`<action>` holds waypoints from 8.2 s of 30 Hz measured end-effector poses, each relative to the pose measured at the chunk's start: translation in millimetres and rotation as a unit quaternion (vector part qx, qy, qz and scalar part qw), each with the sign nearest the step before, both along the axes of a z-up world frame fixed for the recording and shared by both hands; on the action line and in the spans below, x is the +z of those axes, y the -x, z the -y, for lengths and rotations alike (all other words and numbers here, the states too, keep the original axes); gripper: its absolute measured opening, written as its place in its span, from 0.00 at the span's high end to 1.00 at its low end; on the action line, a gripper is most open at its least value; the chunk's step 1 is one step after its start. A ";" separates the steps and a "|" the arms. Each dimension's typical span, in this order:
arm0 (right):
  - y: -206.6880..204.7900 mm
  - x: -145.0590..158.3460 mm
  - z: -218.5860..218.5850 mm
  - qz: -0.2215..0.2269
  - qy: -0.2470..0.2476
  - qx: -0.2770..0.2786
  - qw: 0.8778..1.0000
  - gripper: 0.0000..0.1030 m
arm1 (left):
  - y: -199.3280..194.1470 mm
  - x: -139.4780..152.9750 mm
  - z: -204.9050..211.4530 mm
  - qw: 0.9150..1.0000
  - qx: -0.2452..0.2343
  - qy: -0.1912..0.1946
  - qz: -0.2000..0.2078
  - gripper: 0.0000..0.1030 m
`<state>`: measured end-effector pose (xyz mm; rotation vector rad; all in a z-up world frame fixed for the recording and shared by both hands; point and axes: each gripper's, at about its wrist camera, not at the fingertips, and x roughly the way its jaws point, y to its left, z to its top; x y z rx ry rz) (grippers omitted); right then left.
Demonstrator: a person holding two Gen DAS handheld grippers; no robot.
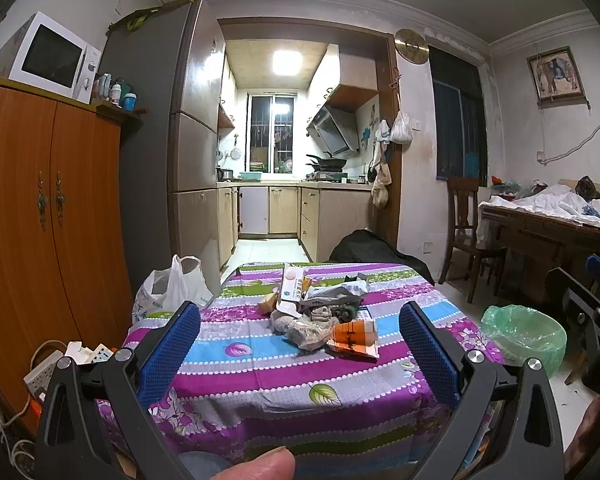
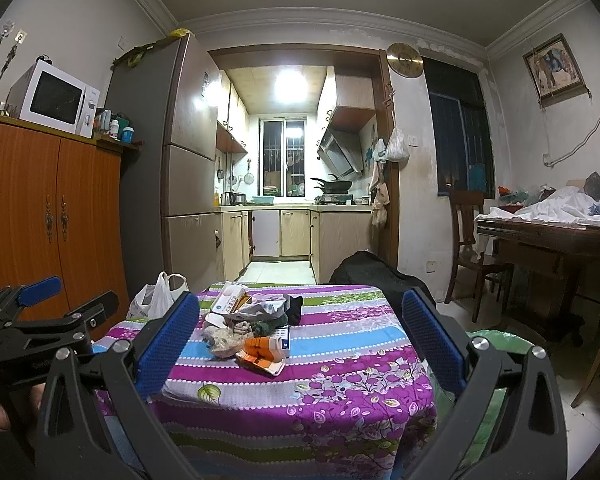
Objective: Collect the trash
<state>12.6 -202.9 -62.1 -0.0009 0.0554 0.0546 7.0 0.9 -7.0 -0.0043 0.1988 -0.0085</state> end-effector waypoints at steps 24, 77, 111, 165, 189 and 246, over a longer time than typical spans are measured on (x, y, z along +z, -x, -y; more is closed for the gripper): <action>0.7 -0.1 2.8 -0.004 -0.003 0.001 1.000 0.05 | -0.6 -0.4 -0.6 1.000 0.001 0.000 -0.001 0.04; -88.4 -38.6 2.8 -0.105 0.015 0.053 0.993 0.05 | -181.7 -37.8 -47.5 0.987 -0.029 -0.021 -0.154 0.04; -401.9 -94.7 0.3 -0.370 -0.189 0.201 0.887 0.36 | -421.8 -100.8 -60.2 0.945 -0.108 0.072 -0.300 0.63; -184.0 24.5 342.9 -0.310 0.024 -0.232 0.922 0.87 | -276.1 -22.2 469.8 0.840 -0.447 0.021 -0.305 0.63; -189.5 1.0 372.6 -0.338 -0.001 -0.211 0.917 0.84 | -305.0 -81.8 478.4 0.838 -0.422 0.001 -0.346 0.61; -161.9 -13.8 168.5 -0.223 -0.030 0.033 0.974 0.12 | -282.8 -84.7 42.6 0.937 -0.205 -0.032 -0.282 0.33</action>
